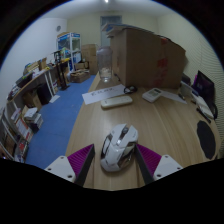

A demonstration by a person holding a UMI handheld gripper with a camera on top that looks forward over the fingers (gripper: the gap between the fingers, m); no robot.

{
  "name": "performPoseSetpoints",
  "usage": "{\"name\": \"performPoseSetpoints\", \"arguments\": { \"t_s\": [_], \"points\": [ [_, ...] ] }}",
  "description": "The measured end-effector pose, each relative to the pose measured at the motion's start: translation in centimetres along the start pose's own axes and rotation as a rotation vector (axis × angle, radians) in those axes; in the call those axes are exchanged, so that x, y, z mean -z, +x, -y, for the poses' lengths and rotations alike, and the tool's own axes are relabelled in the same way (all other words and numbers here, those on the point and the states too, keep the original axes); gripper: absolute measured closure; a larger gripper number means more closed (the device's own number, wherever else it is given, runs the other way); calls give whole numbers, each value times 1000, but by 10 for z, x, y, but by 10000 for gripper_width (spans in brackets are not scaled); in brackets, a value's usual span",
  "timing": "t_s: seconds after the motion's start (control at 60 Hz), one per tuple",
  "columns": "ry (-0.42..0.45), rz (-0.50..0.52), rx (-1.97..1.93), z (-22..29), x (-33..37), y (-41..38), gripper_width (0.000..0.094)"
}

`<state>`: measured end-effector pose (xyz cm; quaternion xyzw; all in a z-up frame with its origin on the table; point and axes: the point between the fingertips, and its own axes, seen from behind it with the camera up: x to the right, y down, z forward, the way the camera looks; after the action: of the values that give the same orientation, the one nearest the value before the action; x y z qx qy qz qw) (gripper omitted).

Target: Arrange mouse

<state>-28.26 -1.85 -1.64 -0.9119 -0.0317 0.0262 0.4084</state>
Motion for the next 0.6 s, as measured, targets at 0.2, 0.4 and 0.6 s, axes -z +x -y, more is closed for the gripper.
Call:
{"name": "performPoseSetpoints", "arguments": {
  "t_s": [0.2,0.4,0.6],
  "points": [
    [8,-20,-12,20,-24,-2,261],
    [-85,-42,-25,17,-26,4,484],
    [-86,74,-37,58,3,-14,551]
  ]
}}
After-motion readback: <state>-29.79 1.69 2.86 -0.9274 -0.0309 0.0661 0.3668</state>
